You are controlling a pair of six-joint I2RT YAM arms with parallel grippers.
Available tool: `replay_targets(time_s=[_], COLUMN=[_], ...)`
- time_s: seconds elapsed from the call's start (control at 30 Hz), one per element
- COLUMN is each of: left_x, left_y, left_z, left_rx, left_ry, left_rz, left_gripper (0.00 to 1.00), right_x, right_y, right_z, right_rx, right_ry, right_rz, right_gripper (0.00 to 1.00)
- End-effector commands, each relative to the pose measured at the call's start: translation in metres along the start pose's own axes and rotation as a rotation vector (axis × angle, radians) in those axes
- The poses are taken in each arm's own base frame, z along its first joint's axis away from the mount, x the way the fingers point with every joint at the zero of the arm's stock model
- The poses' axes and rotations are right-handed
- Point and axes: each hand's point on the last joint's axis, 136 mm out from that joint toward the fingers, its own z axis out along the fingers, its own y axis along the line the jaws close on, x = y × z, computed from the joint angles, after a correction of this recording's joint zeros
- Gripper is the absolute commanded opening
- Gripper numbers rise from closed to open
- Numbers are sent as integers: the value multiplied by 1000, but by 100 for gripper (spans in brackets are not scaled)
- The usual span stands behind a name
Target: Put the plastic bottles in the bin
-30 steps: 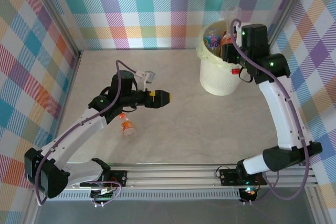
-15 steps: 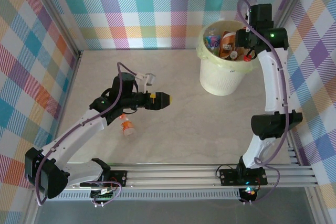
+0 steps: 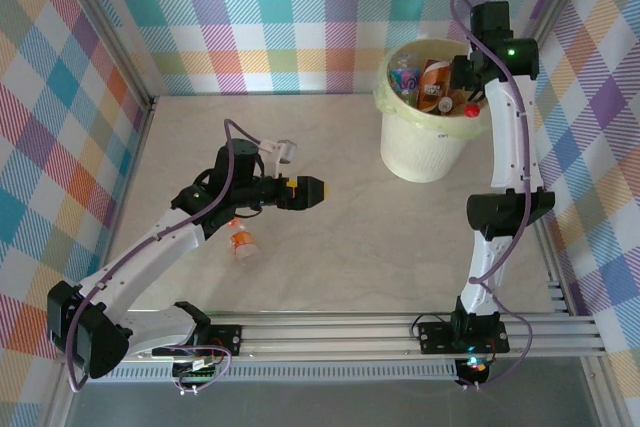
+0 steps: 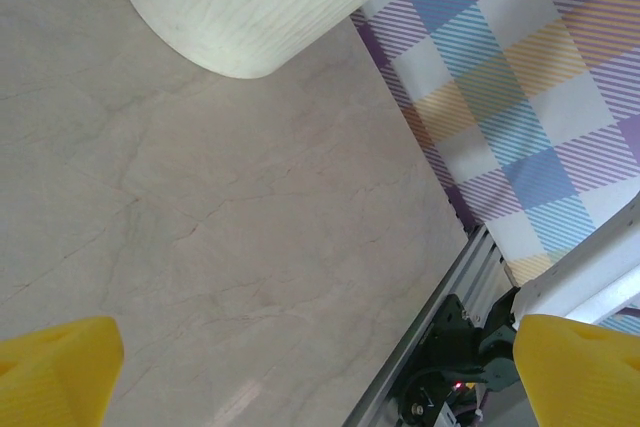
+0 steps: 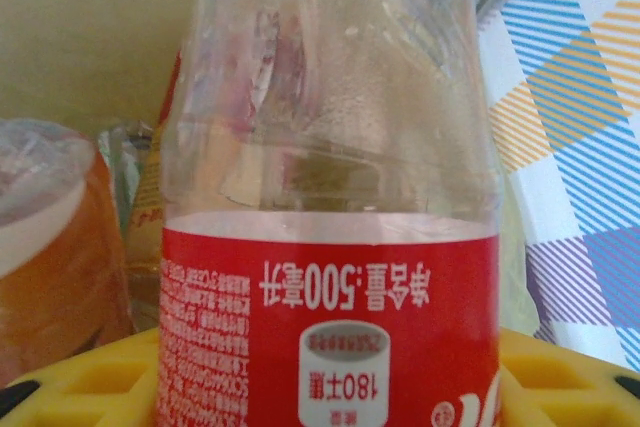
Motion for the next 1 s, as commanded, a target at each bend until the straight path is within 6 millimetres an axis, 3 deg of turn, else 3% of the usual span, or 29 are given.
replay_targets(time_s=[0.0,0.37,0.63,0.8,0.97], left_x=[6,4,3,3,17], left_y=[2,14,18,41,72], left_z=[-3,-7,-15,-41,-74], left_rx=[-14,-97,-141,-317,-535], left_ry=[6,-4,-25,-77,-94], left_rz=[-1,-15,-29,-42,-78], left_gripper=[100,100,100,100,100], right_x=[4,5,1,-3,-6], right_y=[-12,-10,-11,-9,-8], right_z=[-3,-7,-20,-34,-54], right_rx=[33,10,-9,-42,-82], right_ry=[17,17,-13,-47,-95], right_rz=[39,49,51,53,68], right_gripper=[56,73,76,78,79])
